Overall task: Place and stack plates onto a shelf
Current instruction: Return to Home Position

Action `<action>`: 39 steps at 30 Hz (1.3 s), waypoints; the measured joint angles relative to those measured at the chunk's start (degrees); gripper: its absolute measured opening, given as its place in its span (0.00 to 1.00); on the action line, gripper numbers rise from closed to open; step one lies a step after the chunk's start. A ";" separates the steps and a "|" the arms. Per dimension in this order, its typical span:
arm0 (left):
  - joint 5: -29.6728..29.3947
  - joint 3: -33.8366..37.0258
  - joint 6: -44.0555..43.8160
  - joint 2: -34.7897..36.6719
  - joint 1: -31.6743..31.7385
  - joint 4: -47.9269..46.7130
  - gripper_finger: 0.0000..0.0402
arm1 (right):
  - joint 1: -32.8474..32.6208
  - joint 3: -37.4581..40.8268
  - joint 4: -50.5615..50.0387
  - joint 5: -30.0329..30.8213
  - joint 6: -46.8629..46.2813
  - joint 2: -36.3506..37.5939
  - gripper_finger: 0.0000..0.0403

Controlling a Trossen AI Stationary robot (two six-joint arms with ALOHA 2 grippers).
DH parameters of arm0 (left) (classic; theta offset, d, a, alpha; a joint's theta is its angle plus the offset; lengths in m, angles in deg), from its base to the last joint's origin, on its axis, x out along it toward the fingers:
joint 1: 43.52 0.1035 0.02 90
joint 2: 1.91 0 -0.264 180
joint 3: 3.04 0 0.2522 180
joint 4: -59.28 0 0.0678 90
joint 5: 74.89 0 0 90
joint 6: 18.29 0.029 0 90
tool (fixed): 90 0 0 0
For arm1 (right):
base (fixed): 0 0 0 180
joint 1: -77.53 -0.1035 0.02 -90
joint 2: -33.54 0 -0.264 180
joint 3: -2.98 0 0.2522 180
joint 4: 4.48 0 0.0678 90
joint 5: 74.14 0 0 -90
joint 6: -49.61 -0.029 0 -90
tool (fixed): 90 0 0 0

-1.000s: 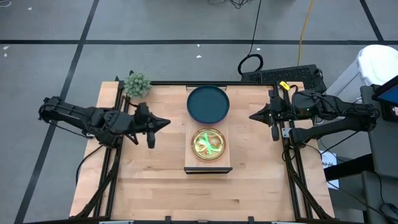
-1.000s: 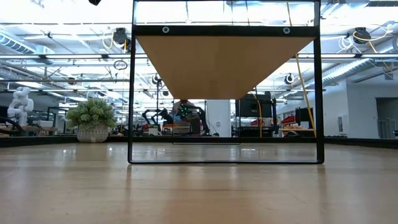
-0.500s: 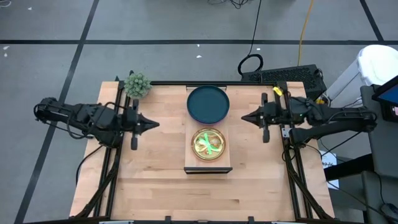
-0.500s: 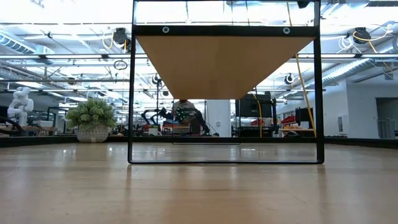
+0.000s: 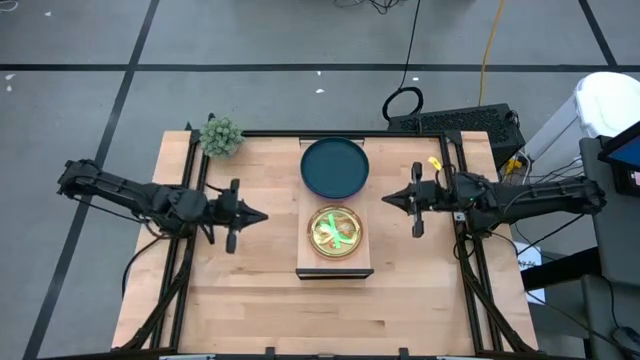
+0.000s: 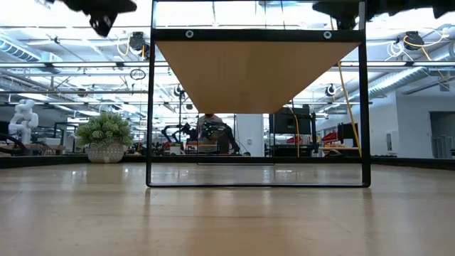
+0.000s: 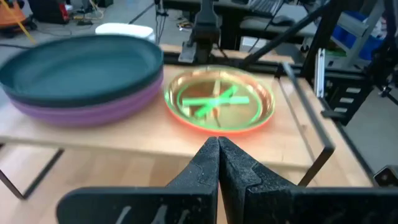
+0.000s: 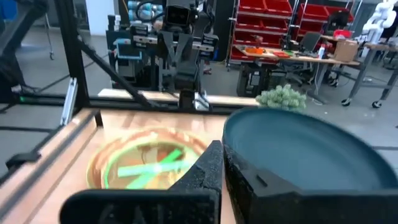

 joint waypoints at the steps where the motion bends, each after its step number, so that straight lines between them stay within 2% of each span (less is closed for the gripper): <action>1: 0.00 1.40 -0.11 0.00 0.00 1.19 0.01 | 0.00 1.37 0.85 -0.01 0.07 0.23 0.00; 6: 0.23 7.44 -1.02 -0.01 0.00 6.11 0.01 | 0.00 8.43 7.71 -0.36 -1.35 1.31 0.00; 12: 3.35 11.81 0.78 0.41 0.00 8.35 0.01 | -0.02 18.28 19.67 -1.78 -1.44 2.05 0.00; 22: 4.07 18.42 1.01 8.85 -0.13 10.73 0.01 | -0.02 29.91 36.07 -1.77 -2.61 2.08 0.00; 30: 4.13 23.70 1.49 17.85 -0.13 10.61 0.01 | -0.02 30.79 33.23 -1.80 -2.93 2.05 0.00; 34: 6.05 26.61 0.65 22.20 -0.11 10.69 0.01 | -0.02 30.85 32.39 -1.81 -2.97 2.09 0.00; 39: 6.08 30.49 1.40 27.21 -0.11 14.51 0.01 | -0.02 30.91 31.69 -1.85 -3.17 2.07 0.00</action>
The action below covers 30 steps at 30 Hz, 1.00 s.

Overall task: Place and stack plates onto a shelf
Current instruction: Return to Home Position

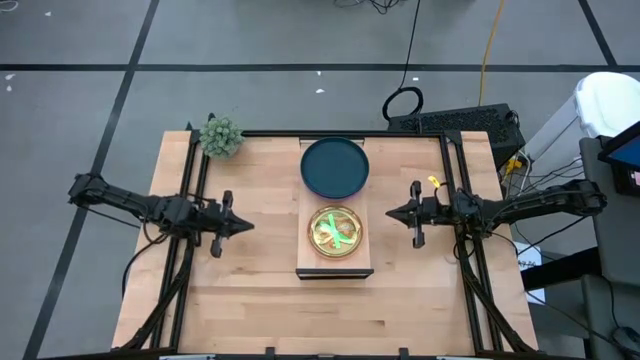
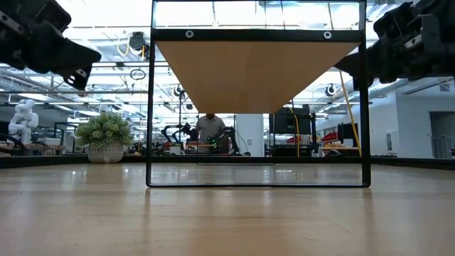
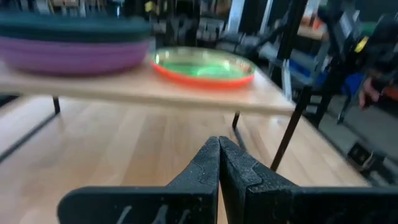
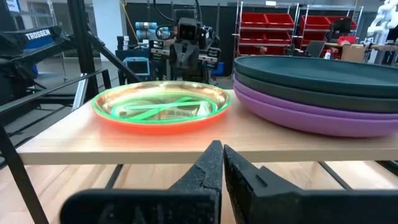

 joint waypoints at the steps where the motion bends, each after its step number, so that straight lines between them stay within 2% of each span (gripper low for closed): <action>1: 0.00 0.91 0.22 0.83 0.00 1.75 0.01 | 0.00 0.02 -0.21 0.00 0.00 0.01 0.00; 4: 0.02 3.98 0.61 2.85 0.16 6.37 0.01 | 0.00 0.05 -1.11 -0.06 -0.02 0.00 0.00; 14: 3.13 4.11 3.21 4.31 3.71 -0.24 0.01 | 0.00 0.07 -2.88 -0.02 -0.26 0.68 0.00; 22: 7.04 4.11 4.02 9.98 8.42 -2.37 0.01 | 0.02 0.09 -5.63 -1.65 -0.19 5.52 0.00; 30: 7.17 4.07 4.74 14.85 10.46 -3.70 0.01 | 0.02 0.09 -16.62 -1.11 -2.10 11.72 0.00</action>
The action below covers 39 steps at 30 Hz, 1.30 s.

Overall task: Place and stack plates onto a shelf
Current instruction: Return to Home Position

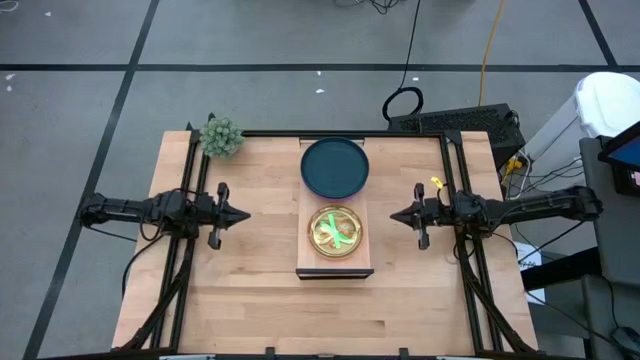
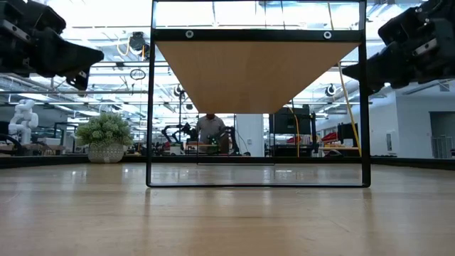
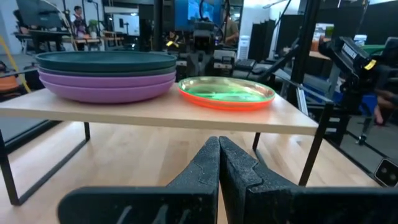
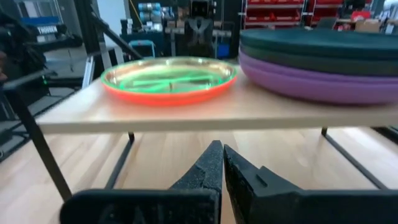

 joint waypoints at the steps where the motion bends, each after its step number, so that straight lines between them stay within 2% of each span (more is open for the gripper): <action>1: 0.01 0.00 0.02 0.23 0.08 -0.03 0.01 | 0.00 0.00 -1.12 -0.01 0.09 0.53 0.00; 8: 0.01 0.00 -0.02 0.40 0.10 -0.13 0.01 | 0.00 0.00 -7.61 -0.19 0.37 4.50 0.00; 11: 0.01 0.00 -0.19 0.40 0.09 -0.17 0.01 | 0.00 0.00 -8.03 -3.46 1.55 6.72 0.00; 17: -0.01 -0.02 -0.19 0.40 0.09 -0.24 0.01 | -0.02 0.00 -15.78 -5.93 1.12 12.91 0.00; 21: 0.00 -0.02 -0.20 0.40 0.09 -0.26 0.01 | -0.01 0.00 -17.16 -1.44 2.16 17.52 0.00; 27: 0.14 -0.02 -0.02 0.40 0.09 -0.33 0.01 | 0.04 0.00 -19.18 1.20 6.91 24.62 0.00; 30: 0.32 -0.04 -0.04 0.39 0.09 -0.47 0.01 | 0.09 0.00 -19.28 1.19 8.08 25.16 0.00; 35: 0.45 -0.07 -0.16 0.38 0.09 -0.84 0.01 | 0.09 0.00 -20.35 -3.15 7.36 25.07 0.00; 39: 0.51 -0.07 -0.22 0.38 0.09 -0.94 0.01 | 0.09 0.00 -20.27 -4.37 6.65 25.09 0.00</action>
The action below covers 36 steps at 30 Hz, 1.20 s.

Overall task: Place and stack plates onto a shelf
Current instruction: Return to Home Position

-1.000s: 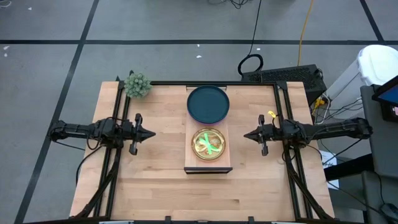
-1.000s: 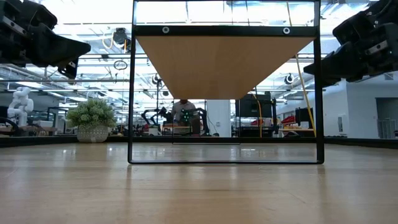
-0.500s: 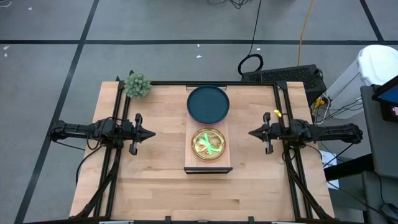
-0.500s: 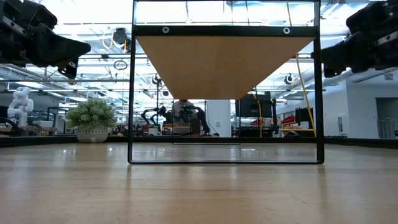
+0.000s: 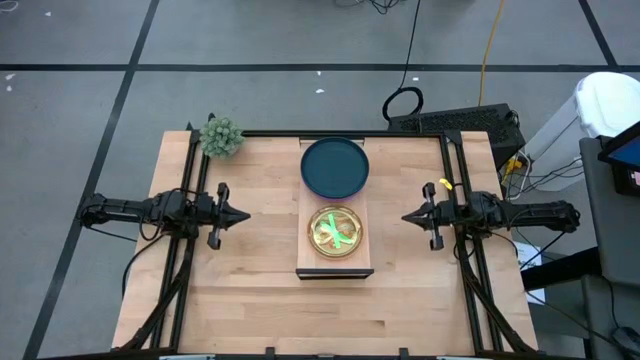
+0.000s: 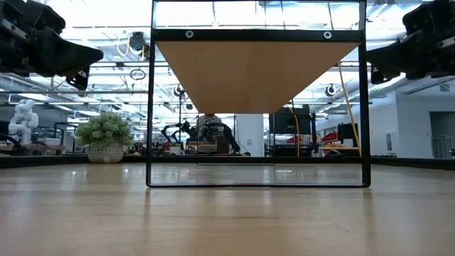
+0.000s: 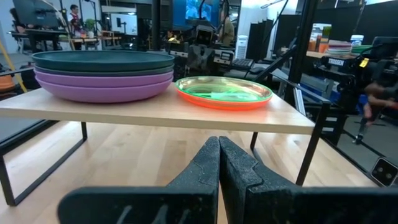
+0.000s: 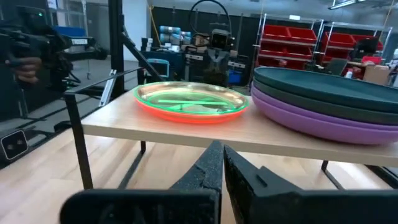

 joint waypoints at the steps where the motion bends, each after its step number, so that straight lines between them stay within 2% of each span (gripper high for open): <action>1: 0.29 -0.02 -0.02 0.00 0.00 -0.05 0.01 | 0.00 0.00 0.01 0.07 0.01 0.00 0.00; 6: 1.18 -0.02 -0.01 0.00 0.00 -0.15 0.01 | 0.00 0.00 0.54 2.70 1.29 0.00 0.00; 15: 6.32 0.09 0.94 0.00 -0.02 0.40 0.01 | 0.00 0.00 0.86 2.72 1.66 0.00 0.00; 22: 1.87 0.09 3.44 0.00 0.02 0.61 0.01 | 0.00 0.00 0.92 2.72 1.66 0.00 0.00; 28: 2.54 0.09 -0.13 -0.07 -0.21 0.57 0.01 | 0.00 0.00 0.96 2.73 1.66 0.00 0.00; 36: 2.56 0.09 0.19 -0.20 -0.22 0.59 0.01 | 0.00 0.00 0.99 2.74 1.66 0.00 0.00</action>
